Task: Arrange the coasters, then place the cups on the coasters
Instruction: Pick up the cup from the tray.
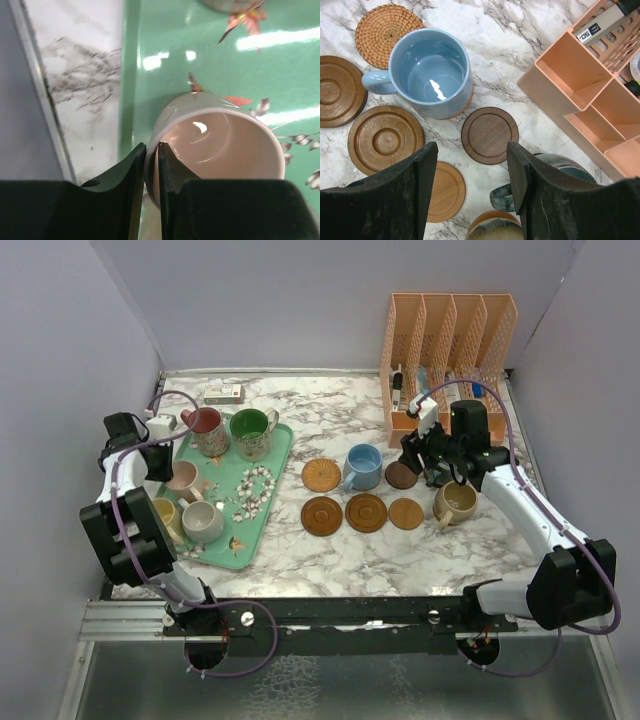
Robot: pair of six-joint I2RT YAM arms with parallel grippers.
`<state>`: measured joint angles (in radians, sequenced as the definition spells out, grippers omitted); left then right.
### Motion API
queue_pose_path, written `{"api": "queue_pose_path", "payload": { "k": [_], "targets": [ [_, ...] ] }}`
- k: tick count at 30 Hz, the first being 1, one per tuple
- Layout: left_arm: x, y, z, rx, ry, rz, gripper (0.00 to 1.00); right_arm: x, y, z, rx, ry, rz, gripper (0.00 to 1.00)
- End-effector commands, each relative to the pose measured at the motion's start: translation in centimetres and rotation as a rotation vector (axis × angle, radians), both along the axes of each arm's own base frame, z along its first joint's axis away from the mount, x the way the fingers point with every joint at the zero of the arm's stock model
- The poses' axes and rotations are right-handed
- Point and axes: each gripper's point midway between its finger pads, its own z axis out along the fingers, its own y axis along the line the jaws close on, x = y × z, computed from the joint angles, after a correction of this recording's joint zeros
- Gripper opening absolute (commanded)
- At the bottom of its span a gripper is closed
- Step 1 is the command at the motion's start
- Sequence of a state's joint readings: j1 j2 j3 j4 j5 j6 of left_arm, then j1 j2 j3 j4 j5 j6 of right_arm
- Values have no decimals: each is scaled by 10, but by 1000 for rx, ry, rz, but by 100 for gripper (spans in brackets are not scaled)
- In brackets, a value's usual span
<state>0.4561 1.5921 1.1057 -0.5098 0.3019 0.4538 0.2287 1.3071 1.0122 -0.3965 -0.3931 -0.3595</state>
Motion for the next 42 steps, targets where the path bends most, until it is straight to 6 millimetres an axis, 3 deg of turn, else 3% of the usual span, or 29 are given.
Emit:
{"api": "queue_pose_path", "payload": {
  "k": [1, 7, 15, 29, 42],
  "targets": [
    [21, -32, 7, -94, -27, -60, 16, 1, -4, -3, -12, -10, -5, 59],
    [33, -62, 8, -112, -23, -130, 8, -1, -3, 0, -5, -15, 1, 59],
    [29, -95, 3, -123, -1, -233, 0, -2, -2, 1, -2, -17, 7, 59],
    [10, -143, 8, -121, -25, -495, 0, -2, -2, 1, -6, -18, 14, 59],
    [17, -174, 6, -81, -28, -752, 2, -2, -2, -2, -11, -15, 15, 59]
  ]
}}
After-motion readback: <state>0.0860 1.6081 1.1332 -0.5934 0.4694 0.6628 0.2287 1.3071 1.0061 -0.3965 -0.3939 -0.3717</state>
